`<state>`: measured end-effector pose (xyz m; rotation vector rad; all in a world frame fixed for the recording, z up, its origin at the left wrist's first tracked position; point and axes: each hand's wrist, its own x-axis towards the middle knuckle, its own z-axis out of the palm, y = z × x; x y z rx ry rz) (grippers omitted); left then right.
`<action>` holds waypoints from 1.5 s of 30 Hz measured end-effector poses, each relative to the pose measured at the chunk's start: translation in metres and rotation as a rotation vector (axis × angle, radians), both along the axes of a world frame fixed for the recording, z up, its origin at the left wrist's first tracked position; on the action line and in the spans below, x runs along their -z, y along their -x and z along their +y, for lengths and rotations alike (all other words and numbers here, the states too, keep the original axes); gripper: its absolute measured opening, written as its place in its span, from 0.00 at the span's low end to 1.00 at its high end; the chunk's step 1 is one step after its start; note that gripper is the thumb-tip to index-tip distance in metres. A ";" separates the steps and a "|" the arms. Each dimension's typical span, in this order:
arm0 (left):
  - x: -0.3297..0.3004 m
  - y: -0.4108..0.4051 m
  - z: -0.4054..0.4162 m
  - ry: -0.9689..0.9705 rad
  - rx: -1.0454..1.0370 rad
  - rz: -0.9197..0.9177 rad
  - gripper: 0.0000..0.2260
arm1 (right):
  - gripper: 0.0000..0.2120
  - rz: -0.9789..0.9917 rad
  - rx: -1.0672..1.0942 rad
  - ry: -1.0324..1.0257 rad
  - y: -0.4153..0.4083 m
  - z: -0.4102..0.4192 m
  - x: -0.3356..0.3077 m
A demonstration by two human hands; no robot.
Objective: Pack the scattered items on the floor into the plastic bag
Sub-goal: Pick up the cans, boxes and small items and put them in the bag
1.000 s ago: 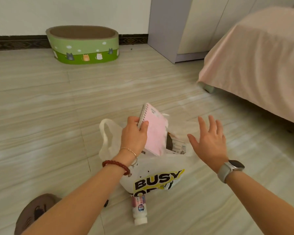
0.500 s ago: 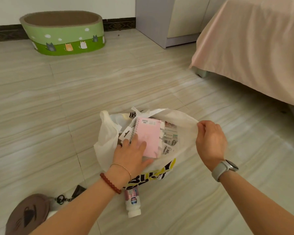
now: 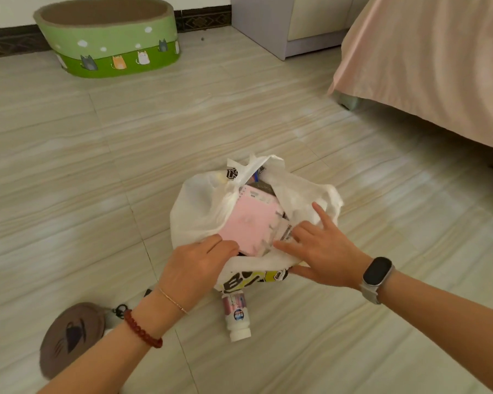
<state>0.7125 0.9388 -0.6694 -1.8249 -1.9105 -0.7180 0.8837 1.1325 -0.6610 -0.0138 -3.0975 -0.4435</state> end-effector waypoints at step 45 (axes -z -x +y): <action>-0.014 0.002 -0.010 0.637 -0.326 0.080 0.28 | 0.24 0.085 -0.045 0.175 -0.036 -0.008 0.013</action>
